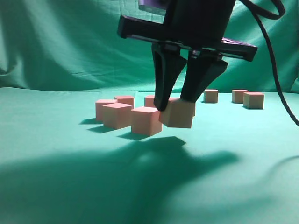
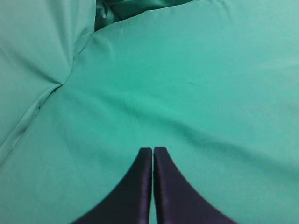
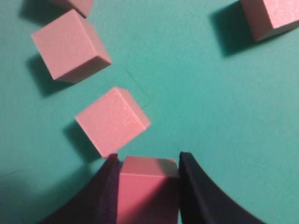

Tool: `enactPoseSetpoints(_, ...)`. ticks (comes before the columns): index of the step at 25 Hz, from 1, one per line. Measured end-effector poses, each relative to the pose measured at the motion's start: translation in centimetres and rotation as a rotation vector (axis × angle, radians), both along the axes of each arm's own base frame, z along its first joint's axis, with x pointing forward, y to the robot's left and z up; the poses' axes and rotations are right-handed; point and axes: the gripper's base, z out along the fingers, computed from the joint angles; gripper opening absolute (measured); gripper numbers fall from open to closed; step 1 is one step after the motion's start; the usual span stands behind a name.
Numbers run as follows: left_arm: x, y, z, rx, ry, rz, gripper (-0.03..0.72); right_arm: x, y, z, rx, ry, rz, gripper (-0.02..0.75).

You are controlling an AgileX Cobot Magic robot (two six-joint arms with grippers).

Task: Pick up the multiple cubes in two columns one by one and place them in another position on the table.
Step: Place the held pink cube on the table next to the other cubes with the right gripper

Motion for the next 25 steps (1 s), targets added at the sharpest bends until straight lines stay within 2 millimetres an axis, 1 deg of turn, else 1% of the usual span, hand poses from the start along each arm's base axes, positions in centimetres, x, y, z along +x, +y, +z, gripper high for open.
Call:
enactPoseSetpoints(5, 0.0, 0.0, 0.0, 0.000, 0.000, 0.000, 0.000, 0.2, 0.2, -0.9, -0.007, 0.009, 0.000, 0.262)
enactPoseSetpoints(20, 0.0, 0.0, 0.0, 0.000, 0.000, 0.000, 0.000, 0.4, 0.4, -1.0, -0.003, 0.005, 0.000, 0.262)
enactPoseSetpoints(21, 0.0, 0.0, 0.0, 0.000, 0.000, 0.000, 0.000, 0.4, 0.4, -1.0, -0.005, 0.007, 0.000, 0.318)
enactPoseSetpoints(22, 0.0, 0.0, 0.0, 0.000, 0.000, 0.000, 0.000, 0.3, 0.4, -1.1, -0.012, 0.012, 0.003, 0.327)
enactPoseSetpoints(25, 0.0, 0.0, 0.0, 0.000, 0.000, 0.000, 0.000, 0.3, 0.3, -1.4, -0.025, 0.026, 0.005, 0.318)
